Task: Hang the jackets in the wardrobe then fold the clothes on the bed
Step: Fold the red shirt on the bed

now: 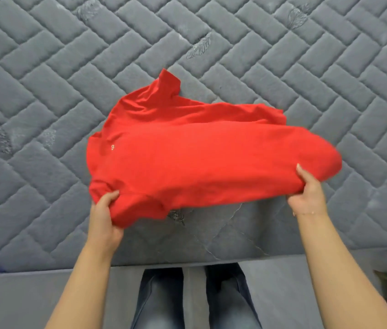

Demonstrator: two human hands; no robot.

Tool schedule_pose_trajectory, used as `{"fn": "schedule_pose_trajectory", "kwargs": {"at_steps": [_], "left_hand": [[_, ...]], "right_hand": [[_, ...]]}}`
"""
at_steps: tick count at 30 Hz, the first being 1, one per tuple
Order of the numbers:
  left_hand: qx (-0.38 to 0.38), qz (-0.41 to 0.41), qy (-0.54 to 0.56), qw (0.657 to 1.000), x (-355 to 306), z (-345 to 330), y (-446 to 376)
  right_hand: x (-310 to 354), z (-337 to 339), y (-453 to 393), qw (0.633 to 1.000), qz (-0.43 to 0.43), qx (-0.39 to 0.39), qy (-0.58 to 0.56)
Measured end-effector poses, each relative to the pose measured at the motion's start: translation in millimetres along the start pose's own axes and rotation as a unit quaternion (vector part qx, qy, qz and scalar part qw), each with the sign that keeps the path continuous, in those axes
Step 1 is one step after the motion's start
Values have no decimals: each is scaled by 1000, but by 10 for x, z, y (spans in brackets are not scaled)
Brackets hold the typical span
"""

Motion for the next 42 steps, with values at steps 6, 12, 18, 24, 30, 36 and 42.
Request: {"fn": "schedule_pose_trajectory", "kwargs": {"at_steps": [6, 12, 18, 24, 30, 36, 42], "left_hand": [[-112, 125, -192, 967, 1284, 752, 18], [-118, 111, -258, 952, 1324, 898, 89], [-56, 158, -90, 982, 846, 494, -49], [81, 118, -3, 990, 148, -228, -357], [-81, 9, -329, 941, 391, 317, -525], [-107, -81, -331, 934, 470, 484, -620], [-23, -110, -326, 939, 348, 490, -904]], "right_hand": [[-678, 1362, -86, 978, -111, -170, 48], [-868, 1930, -31, 965, -132, -225, 26], [-552, 1687, -238, 975, -122, -182, -23], [-316, 1083, -610, 985, -140, -88, -50], [-836, 1112, -440, 966, -201, -82, 136], [-1561, 1077, -208, 961, -220, -52, 162], [-1693, 663, -361, 979, -165, -85, 80]]}}
Point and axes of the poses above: each hand's wrist, its own y-axis away from the middle knuckle, its own z-axis out of the back of the hand, x = y × z, the point moved 8 cm from there along -y, towards the middle knuckle, and after that the axes turned 8 degrees about -y, right-handed, at the moved point
